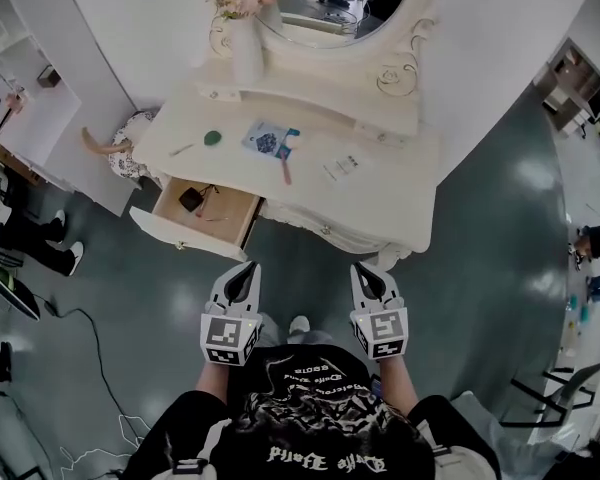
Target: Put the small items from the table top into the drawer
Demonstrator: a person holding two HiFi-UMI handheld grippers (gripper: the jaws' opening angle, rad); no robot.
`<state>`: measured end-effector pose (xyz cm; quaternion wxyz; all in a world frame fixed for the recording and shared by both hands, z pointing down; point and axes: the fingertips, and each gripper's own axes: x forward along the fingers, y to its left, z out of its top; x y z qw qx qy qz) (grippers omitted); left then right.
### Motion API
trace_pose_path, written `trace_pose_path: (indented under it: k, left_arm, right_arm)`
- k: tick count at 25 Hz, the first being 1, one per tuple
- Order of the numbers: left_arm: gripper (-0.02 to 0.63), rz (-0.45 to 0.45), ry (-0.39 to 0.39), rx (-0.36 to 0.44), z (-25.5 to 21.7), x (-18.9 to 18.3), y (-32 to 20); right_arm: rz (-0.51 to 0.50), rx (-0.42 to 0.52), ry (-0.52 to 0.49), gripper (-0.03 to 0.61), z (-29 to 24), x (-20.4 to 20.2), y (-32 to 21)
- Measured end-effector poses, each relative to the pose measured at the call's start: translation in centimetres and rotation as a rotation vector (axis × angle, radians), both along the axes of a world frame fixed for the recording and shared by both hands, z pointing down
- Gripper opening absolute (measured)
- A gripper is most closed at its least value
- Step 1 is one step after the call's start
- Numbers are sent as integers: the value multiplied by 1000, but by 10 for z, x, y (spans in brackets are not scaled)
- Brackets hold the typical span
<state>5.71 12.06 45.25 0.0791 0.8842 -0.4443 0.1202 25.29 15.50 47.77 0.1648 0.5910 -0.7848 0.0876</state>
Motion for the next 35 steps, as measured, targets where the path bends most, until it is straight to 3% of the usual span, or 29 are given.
trace_pose_path:
  k: [19,35]
  left_arm:
    - [17,-52,-5,-2,8,-18,-78]
    - [17,52,15,-17,7,-22,-189]
  right_arm:
    - [17,-48,23,12,12,8,-55]
    - [101,-52,39,14,2,-5,-159]
